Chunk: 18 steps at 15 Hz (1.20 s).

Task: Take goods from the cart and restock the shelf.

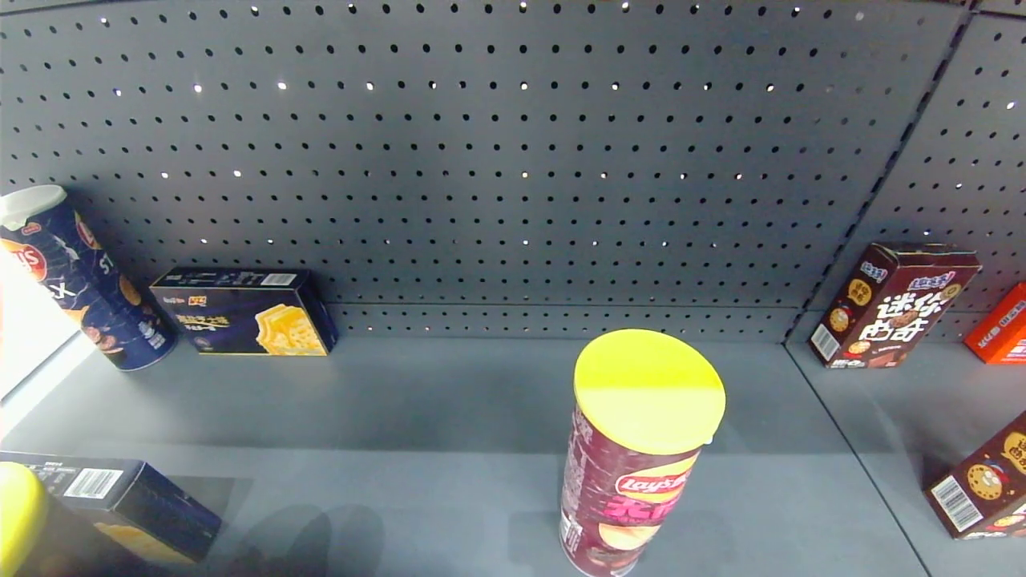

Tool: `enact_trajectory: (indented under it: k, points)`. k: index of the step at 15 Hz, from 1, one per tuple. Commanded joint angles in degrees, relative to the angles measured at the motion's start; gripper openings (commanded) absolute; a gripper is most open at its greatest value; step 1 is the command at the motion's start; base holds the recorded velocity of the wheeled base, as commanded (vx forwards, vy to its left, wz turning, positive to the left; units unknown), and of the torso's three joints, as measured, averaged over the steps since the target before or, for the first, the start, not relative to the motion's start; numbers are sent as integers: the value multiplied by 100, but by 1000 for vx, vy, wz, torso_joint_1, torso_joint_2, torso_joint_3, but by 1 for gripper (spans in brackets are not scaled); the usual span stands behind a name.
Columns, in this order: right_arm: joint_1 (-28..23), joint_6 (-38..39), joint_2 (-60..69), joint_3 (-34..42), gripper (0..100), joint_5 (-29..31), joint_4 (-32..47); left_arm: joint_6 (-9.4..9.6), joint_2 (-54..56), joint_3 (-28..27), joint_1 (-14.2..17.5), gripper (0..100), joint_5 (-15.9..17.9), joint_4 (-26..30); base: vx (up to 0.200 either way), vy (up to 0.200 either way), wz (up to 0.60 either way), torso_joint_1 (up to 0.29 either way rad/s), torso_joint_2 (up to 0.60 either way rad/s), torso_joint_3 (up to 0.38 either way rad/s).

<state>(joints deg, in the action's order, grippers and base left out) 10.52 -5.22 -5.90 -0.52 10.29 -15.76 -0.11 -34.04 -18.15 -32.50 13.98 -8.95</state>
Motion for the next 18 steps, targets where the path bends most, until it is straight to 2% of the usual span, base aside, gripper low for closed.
enact_trajectory:
  k: [1,7,14,17,18]
  points:
    - [3,38,19,52,100,-80,363,2,-7,5,-11,0,17,-2,0,0,0,0,0,0]
    - [3,30,19,52,100,-106,1128,29,-50,-417,-107,0,61,-63,0,0,0,0,0,0]
    - [3,-208,19,44,100,-405,1172,37,-33,-373,-230,0,61,-63,0,0,0,0,0,0]
    - [-6,-199,19,52,100,8,1163,37,-7,-347,-239,0,61,-63,0,0,0,0,0,0]
    - [3,-190,19,52,100,-53,1172,37,-7,-365,-230,0,61,-63,0,0,0,0,0,0]
